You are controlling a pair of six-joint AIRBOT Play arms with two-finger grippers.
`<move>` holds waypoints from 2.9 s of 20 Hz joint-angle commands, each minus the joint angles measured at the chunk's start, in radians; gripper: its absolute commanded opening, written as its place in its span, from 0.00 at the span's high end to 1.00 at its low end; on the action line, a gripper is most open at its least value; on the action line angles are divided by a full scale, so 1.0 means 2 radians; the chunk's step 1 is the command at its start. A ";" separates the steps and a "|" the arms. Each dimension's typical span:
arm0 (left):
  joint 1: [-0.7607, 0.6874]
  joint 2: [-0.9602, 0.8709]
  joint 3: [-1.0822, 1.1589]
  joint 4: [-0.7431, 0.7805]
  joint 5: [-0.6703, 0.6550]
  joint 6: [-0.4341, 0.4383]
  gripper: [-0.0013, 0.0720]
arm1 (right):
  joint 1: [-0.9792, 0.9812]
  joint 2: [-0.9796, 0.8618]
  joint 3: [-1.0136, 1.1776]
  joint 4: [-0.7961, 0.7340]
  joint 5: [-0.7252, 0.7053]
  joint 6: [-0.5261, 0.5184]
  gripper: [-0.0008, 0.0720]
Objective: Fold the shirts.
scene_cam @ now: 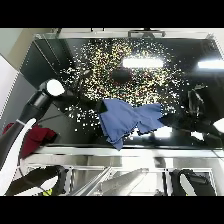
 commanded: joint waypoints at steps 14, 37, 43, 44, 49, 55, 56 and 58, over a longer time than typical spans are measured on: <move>-0.162 0.054 -0.326 -0.168 0.292 -0.041 0.03 | -0.077 -0.392 0.103 0.054 -0.002 -0.184 0.30; 0.152 0.244 0.076 -0.167 -0.017 -0.028 0.98 | -0.123 -0.092 0.458 0.350 0.126 -0.168 0.97; 0.272 0.200 0.380 -0.170 -0.133 -0.060 0.95 | -0.151 0.026 0.587 0.226 -0.007 -0.167 0.97; 0.268 0.182 0.415 -0.169 -0.138 -0.060 0.95 | -0.151 0.032 0.589 0.219 -0.014 -0.168 0.97; 0.196 0.080 0.472 -0.150 -0.161 -0.046 0.95 | -0.147 -0.014 0.589 0.215 -0.004 -0.170 0.97; 0.173 -0.074 0.354 -0.111 -0.159 0.021 0.95 | -0.015 -0.227 0.587 0.119 0.045 -0.168 0.97; 0.176 -0.103 0.335 -0.111 -0.159 0.033 0.95 | 0.010 -0.275 0.587 0.086 0.048 -0.150 0.97; 0.188 -0.168 0.296 -0.111 -0.151 0.064 0.95 | 0.049 -0.365 0.587 0.054 0.055 -0.138 0.97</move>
